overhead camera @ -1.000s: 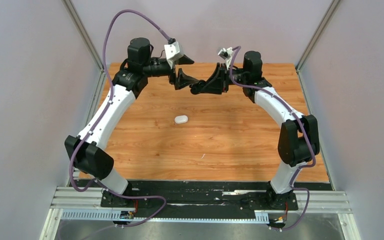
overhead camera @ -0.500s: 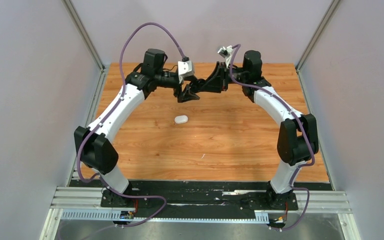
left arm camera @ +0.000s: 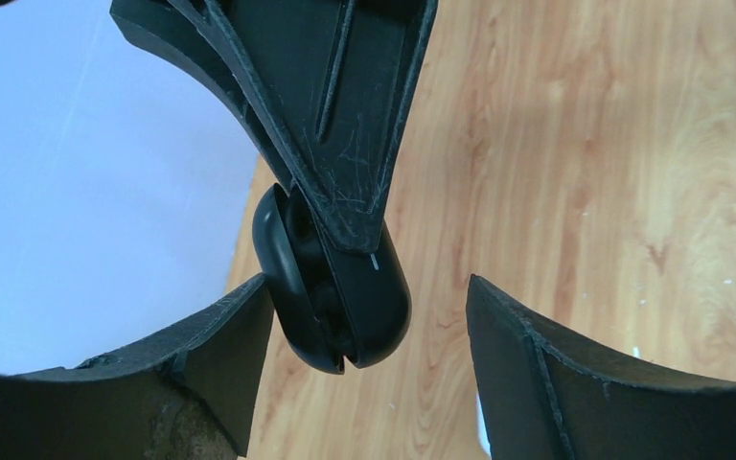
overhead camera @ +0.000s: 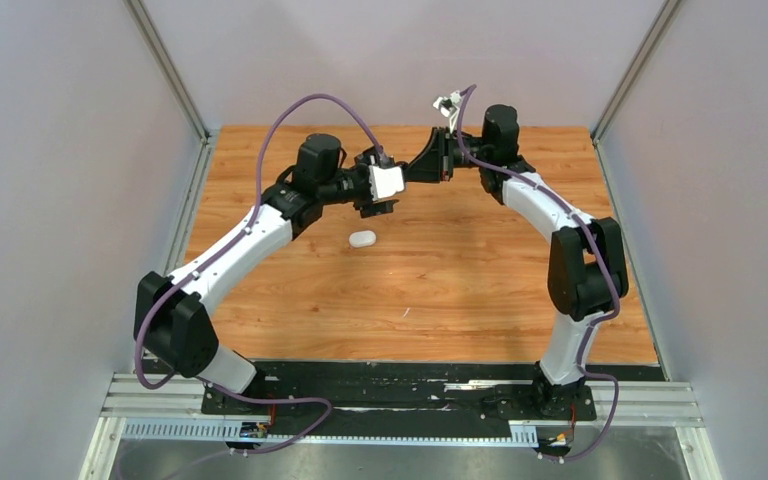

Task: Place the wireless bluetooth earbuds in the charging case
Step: Close the charging case with the earbuds at the center of the board.

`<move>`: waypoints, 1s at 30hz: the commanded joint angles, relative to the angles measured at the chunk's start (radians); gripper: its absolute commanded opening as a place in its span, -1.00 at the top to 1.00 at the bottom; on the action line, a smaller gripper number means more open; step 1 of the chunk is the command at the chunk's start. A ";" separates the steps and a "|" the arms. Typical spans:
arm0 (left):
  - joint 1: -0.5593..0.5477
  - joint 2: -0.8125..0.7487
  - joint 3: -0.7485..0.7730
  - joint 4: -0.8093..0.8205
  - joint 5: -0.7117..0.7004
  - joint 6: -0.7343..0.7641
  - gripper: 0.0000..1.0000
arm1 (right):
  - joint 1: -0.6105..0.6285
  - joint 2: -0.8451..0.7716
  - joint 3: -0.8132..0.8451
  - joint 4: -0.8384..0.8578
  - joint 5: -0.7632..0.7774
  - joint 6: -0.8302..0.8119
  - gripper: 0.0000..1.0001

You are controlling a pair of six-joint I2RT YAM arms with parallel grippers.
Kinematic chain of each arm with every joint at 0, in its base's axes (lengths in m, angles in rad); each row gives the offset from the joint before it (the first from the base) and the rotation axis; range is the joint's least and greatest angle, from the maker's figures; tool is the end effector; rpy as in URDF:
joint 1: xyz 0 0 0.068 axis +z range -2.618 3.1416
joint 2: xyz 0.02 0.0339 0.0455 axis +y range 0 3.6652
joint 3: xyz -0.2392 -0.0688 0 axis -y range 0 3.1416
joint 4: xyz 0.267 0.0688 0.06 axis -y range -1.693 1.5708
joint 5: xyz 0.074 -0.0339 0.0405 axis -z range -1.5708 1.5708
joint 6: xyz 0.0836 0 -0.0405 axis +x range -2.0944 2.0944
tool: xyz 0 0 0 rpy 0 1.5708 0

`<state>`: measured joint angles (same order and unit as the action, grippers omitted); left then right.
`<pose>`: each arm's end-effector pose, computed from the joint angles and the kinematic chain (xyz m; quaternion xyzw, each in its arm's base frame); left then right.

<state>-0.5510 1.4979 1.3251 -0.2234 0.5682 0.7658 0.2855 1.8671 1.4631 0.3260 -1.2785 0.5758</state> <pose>0.3251 -0.2526 0.3095 0.6118 0.5370 -0.1750 0.5538 0.4157 0.2054 0.2848 -0.3156 0.6416 0.6255 0.3123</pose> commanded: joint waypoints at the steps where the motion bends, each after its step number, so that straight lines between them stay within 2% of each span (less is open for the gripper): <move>1: -0.029 -0.040 -0.039 0.161 -0.105 0.030 -0.51 | -0.019 0.014 0.030 0.130 0.007 0.092 1.00; 5: -0.030 -0.038 -0.049 0.213 -0.145 0.013 -0.30 | -0.019 0.016 0.030 0.178 -0.035 0.112 1.00; 8: -0.031 -0.036 -0.047 0.242 -0.167 0.002 -0.04 | -0.019 0.007 0.024 0.173 -0.045 0.098 1.00; 13: -0.030 -0.028 -0.033 0.248 -0.144 -0.012 0.21 | -0.017 -0.007 0.008 0.151 -0.060 0.068 1.00; 15: -0.030 -0.020 -0.024 0.247 -0.155 -0.047 0.12 | -0.018 -0.013 0.004 0.148 -0.063 0.057 1.00; 19: -0.027 -0.016 -0.001 0.253 -0.185 -0.147 -0.33 | -0.026 -0.025 -0.004 0.136 -0.049 0.032 1.00; 21: 0.001 -0.026 0.034 0.194 -0.106 -0.201 -0.54 | -0.035 -0.040 -0.014 0.151 -0.053 0.023 1.00; 24: 0.090 -0.014 0.155 0.049 0.090 -0.342 -0.62 | -0.040 -0.065 -0.012 0.135 -0.099 -0.038 1.00; 27: 0.146 0.037 0.268 -0.075 0.299 -0.409 -0.64 | -0.037 -0.103 -0.014 0.095 -0.142 -0.135 1.00; 30: 0.161 0.057 0.317 -0.139 0.392 -0.435 -0.62 | -0.033 -0.127 -0.014 0.075 -0.157 -0.184 1.00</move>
<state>-0.4107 1.5303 1.5703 -0.2310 0.7174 0.4507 0.2523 1.8347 1.4380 0.4015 -1.3708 0.5175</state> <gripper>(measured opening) 0.816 0.277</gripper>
